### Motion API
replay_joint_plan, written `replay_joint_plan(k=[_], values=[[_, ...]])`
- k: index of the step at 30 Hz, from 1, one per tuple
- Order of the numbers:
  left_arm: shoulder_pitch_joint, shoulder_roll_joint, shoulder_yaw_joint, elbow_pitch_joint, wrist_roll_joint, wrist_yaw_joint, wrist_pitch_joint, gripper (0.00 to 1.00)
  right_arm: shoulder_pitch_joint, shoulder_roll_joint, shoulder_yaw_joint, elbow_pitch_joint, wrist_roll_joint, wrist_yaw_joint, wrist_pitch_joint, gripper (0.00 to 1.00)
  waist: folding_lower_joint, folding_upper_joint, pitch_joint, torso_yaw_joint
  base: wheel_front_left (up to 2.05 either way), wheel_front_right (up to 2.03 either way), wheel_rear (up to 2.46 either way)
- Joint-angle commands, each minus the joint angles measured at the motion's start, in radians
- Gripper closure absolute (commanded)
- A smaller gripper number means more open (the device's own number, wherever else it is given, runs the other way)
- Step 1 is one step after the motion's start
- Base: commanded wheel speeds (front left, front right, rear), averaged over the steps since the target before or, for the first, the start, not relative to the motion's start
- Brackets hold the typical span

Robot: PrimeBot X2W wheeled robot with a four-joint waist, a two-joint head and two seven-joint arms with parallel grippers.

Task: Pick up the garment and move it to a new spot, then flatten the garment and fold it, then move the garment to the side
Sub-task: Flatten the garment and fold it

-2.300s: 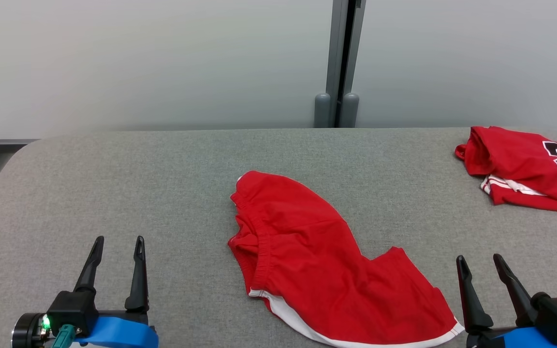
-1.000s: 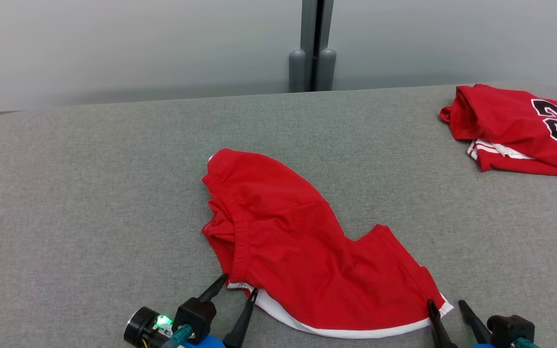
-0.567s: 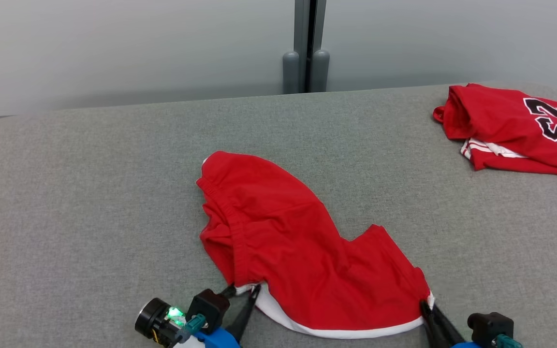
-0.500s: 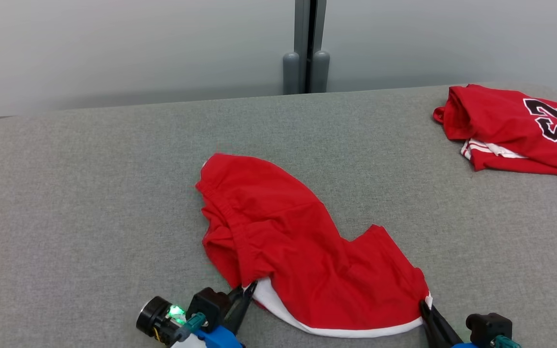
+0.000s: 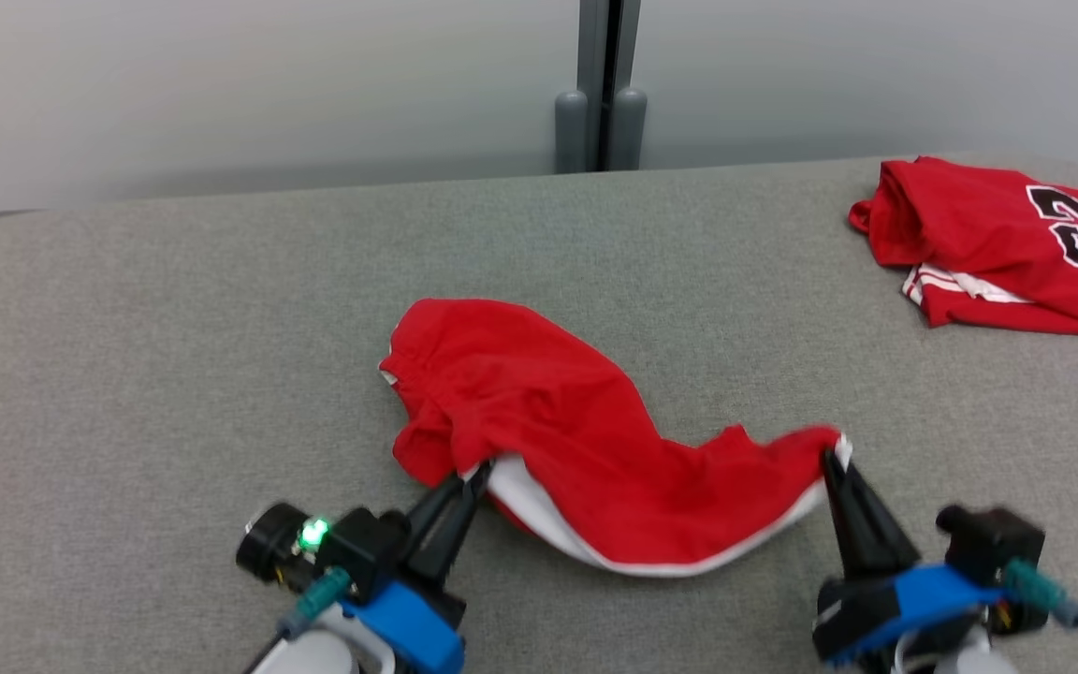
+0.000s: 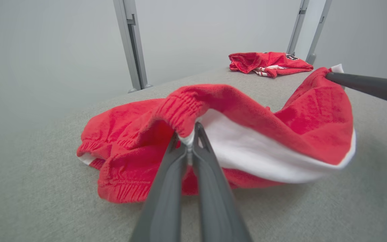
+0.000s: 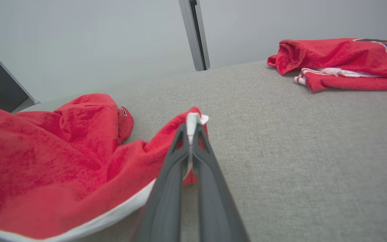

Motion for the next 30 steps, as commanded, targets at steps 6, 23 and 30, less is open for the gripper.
replay_joint_plan(k=[6,23,30], values=[[-0.209,0.032,0.031,-0.090,-0.023,-0.001,0.032,1.00,-0.248,-0.002,-0.023,-0.099,0.007,0.000,0.074,1.00,0.0000,-0.0001,0.072,-0.012,0.00,0.00,0.00],[-1.076,0.126,0.019,0.025,-0.156,-0.001,0.134,1.00,-1.272,-0.001,-0.129,0.249,0.051,0.000,0.111,1.00,0.0000,-0.0001,0.392,-0.029,0.00,0.00,0.00],[-1.335,0.096,-0.038,0.171,-0.246,-0.001,0.075,1.00,-1.525,-0.005,-0.178,0.437,0.012,0.000,0.067,1.00,0.0000,-0.0001,0.445,-0.028,0.00,0.00,0.00]])
